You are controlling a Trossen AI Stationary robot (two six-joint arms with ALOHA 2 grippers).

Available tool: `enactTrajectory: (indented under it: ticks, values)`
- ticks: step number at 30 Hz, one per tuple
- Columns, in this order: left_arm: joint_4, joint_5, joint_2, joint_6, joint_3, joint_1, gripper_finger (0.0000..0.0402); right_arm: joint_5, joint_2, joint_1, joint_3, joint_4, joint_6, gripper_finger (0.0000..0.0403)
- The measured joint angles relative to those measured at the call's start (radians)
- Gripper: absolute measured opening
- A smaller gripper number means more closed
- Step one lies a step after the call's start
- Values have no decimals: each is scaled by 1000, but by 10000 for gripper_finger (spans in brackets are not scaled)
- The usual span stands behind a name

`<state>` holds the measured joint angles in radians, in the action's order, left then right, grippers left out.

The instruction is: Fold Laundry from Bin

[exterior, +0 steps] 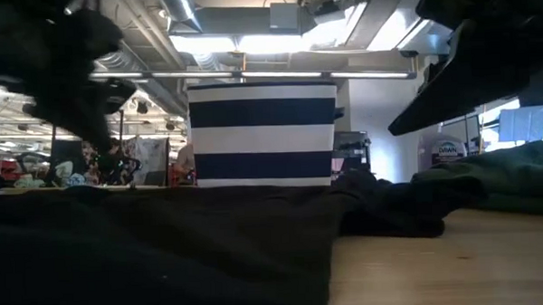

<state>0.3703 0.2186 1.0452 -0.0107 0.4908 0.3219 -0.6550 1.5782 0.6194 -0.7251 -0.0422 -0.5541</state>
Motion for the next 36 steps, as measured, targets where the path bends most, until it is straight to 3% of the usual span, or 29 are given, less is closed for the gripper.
enactTrajectory:
  ticks: [5,10,19,26,33,36]
  values:
    - [41,54,43,43,0,212,14,-11,129,47,-169,170,13,241]
    - [71,69,73,29,0,316,14,-25,208,58,-355,382,19,241]
    - [90,86,203,47,0,327,14,-17,239,63,-435,490,20,241]
    - [103,73,212,47,12,328,16,-9,239,87,-435,529,-38,241]
    - [213,97,212,77,128,329,66,-10,239,88,-435,548,-71,241]
    - [223,102,212,99,124,329,93,-10,239,88,-435,550,-70,241]
